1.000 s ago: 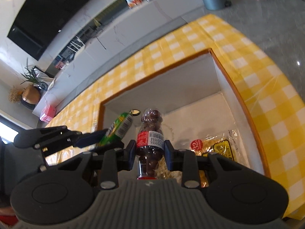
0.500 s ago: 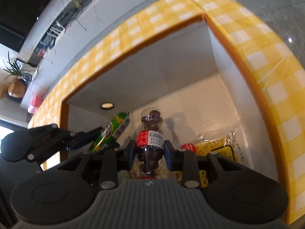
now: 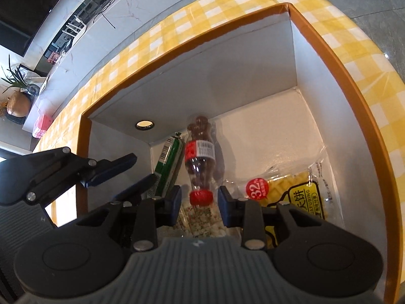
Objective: Organize snacks
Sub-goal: 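Lower the bottle and sausage stick into the box and open both tools, then withdraw both tools from the box toward the two packets on the table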
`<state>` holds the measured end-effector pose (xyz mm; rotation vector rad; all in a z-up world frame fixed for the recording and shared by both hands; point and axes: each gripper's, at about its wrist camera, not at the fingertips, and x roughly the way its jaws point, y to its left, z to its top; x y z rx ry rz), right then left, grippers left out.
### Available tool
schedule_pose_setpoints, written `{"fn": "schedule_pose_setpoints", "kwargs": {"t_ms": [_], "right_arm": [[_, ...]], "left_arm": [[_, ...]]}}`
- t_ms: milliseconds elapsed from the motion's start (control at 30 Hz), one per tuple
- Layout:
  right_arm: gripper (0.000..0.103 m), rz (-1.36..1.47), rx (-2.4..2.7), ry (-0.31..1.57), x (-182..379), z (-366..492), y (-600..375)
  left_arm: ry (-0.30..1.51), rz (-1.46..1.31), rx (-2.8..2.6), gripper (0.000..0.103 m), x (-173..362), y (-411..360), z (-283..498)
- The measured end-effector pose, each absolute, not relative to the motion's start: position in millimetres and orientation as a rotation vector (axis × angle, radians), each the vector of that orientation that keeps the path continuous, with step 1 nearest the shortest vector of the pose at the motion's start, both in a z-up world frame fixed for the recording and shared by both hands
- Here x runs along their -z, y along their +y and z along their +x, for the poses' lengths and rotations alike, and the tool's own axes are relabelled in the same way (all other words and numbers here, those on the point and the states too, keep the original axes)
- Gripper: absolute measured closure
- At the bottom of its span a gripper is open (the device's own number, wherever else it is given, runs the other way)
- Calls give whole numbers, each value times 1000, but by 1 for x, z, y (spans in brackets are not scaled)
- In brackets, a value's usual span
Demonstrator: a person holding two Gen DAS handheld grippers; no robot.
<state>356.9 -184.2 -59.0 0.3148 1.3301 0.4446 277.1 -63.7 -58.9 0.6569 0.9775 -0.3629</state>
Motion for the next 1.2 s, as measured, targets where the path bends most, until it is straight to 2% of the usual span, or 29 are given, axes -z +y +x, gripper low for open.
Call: {"fn": "schedule_pose_setpoints", "kwargs": {"t_ms": [100,233,400,633,1200], "right_arm": [[63,325,-438,1327,56,354,-186],[55,292,-418,1310,49,348,-188],[52,263,-401,1275,35,341,-189],[47,213,-383,1166,8,321,-191],[47,99,-399,723,-52,217,-159]], "left_arm": [[959,654,379,45,55,-62,271],[943,654,380,39,49,-62,267],[914,616,396,22,39,-60,261],[826,497,360,21,17,-47,240],[590,163,101,20,-31,11,160]]}}
